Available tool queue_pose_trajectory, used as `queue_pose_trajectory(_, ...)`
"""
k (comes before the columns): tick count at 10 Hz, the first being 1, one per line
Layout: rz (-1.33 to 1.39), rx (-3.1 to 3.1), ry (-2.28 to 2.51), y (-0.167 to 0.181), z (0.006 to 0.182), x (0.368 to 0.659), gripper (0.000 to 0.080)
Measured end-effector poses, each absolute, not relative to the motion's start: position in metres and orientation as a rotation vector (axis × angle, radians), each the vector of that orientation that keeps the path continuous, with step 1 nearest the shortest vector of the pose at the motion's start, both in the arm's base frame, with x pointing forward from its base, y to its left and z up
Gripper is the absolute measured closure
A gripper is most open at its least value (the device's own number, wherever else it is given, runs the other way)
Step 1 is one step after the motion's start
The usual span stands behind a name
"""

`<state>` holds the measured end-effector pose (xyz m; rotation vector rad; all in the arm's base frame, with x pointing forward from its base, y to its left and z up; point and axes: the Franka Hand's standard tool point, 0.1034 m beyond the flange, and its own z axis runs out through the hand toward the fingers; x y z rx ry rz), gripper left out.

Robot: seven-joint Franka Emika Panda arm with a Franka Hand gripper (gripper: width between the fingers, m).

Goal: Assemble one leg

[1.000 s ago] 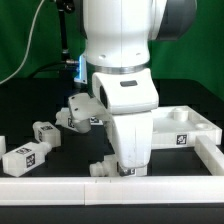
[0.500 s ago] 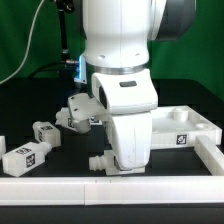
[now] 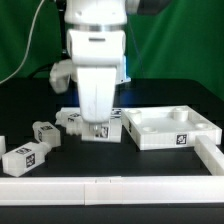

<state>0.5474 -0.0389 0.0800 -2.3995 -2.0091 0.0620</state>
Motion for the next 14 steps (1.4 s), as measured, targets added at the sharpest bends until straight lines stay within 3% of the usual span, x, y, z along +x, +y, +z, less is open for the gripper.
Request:
queue_pose_trajectory(4, 0.057, -2.424, -1.972, -0.041, 0.080, 0.548, 0.0512)
queue_pose_trajectory(8, 0.130, -2.568, -1.739, -0.108, 0.084, 0.476, 0.0512)
queue_pose_trajectory(13, 0.156, -2.567, -1.710, -0.117, 0.083, 0.471, 0.0512)
queue_pose_trajectory(14, 0.172, -2.577, -1.685, -0.134, 0.080, 0.461, 0.0512)
